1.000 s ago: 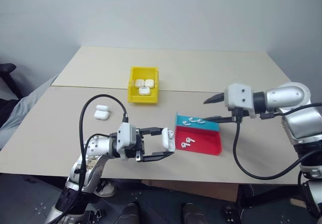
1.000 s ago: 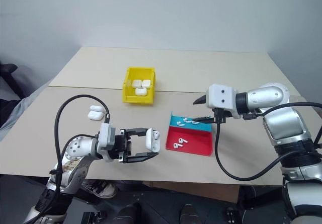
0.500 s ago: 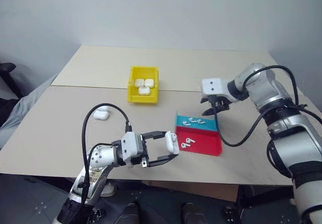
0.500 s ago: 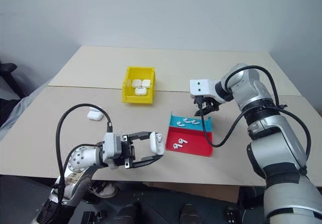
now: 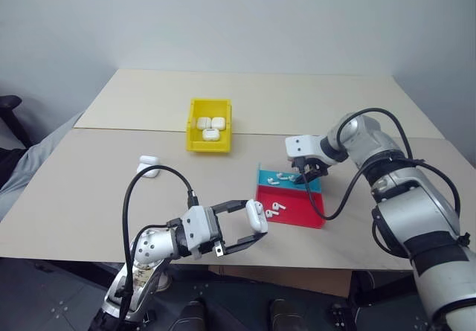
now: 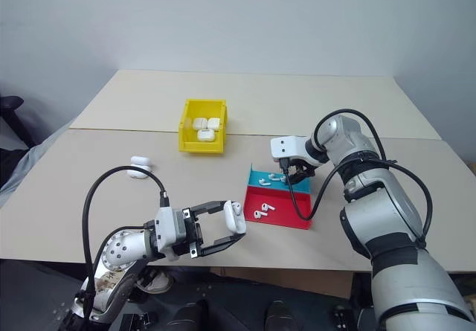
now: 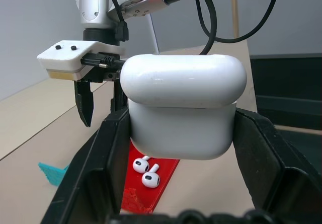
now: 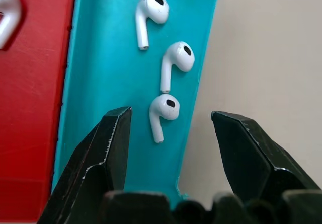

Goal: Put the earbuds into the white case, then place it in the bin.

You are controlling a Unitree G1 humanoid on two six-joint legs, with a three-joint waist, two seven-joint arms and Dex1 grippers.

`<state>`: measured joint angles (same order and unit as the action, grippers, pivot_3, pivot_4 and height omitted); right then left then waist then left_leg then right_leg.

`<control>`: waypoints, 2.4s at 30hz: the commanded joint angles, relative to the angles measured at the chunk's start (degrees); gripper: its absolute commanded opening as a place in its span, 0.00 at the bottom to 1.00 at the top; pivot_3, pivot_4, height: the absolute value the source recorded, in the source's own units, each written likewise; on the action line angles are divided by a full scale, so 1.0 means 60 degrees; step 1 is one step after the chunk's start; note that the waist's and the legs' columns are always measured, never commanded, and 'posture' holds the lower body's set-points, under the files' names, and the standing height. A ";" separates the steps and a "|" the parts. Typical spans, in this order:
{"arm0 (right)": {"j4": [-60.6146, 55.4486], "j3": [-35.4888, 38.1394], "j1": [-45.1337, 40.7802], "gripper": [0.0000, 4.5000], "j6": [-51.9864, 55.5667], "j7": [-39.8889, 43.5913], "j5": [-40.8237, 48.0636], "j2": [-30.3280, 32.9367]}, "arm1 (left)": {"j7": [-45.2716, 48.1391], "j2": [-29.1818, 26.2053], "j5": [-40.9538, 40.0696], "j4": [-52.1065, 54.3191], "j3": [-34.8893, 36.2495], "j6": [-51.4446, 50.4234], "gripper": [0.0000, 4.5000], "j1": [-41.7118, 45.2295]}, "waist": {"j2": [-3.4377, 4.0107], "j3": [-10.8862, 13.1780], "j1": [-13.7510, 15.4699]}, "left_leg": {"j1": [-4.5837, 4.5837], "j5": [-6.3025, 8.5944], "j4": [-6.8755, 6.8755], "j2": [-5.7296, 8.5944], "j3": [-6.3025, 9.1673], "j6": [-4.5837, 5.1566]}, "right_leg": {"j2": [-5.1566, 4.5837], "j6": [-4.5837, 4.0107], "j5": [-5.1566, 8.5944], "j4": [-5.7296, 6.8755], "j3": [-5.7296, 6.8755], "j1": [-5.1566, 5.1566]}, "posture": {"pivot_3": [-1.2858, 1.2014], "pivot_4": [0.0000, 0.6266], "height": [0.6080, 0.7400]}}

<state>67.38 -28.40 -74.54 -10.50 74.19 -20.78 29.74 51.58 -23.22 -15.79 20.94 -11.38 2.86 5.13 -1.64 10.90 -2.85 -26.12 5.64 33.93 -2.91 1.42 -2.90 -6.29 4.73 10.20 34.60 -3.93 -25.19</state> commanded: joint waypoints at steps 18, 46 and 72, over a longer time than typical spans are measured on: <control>0.0400 0.0536 -0.0180 0.47 -0.0222 -0.0556 -0.0093 -0.0310 | 0.0013 -0.0505 -0.0155 0.0439 0.0078 0.0118 0.61 0.0106 | 0.0001 0.0000 -0.0199 | 0.0029 -0.0005 0.0001 0.0001 0.0008 0.0003 | 0.0001 -0.0011 0.0008 0.0069 -0.0001 -0.0002 | 0.52 0.24 1.00; 0.0803 0.0614 -0.0166 0.34 -0.0201 -0.0855 -0.0164 -0.0623 | -0.0101 -0.0708 -0.0098 0.0561 0.0064 0.0053 0.61 0.0071 | 0.0002 0.0001 -0.0209 | 0.0031 -0.0008 0.0001 0.0001 0.0009 0.0006 | 0.0003 -0.0012 0.0009 0.0070 -0.0001 0.0000 | 0.52 0.24 1.00; 0.0718 0.0703 -0.0144 0.25 -0.0133 -0.0830 -0.0134 -0.0543 | 0.0013 -0.0660 -0.0170 0.0331 0.0050 0.0103 0.61 0.0299 | 0.0002 0.0001 -0.0209 | 0.0034 -0.0008 0.0001 0.0001 0.0010 0.0007 | 0.0003 -0.0013 0.0008 0.0071 -0.0001 0.0002 | 0.52 0.24 1.00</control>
<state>72.56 -25.75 -74.54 -10.95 69.41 -21.92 25.74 51.50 -27.28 -15.90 21.84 -11.37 2.59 6.11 -1.63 10.90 -4.10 -25.92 5.59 33.94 -2.90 1.48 -2.85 -6.27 4.66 10.25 35.02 -3.93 -25.18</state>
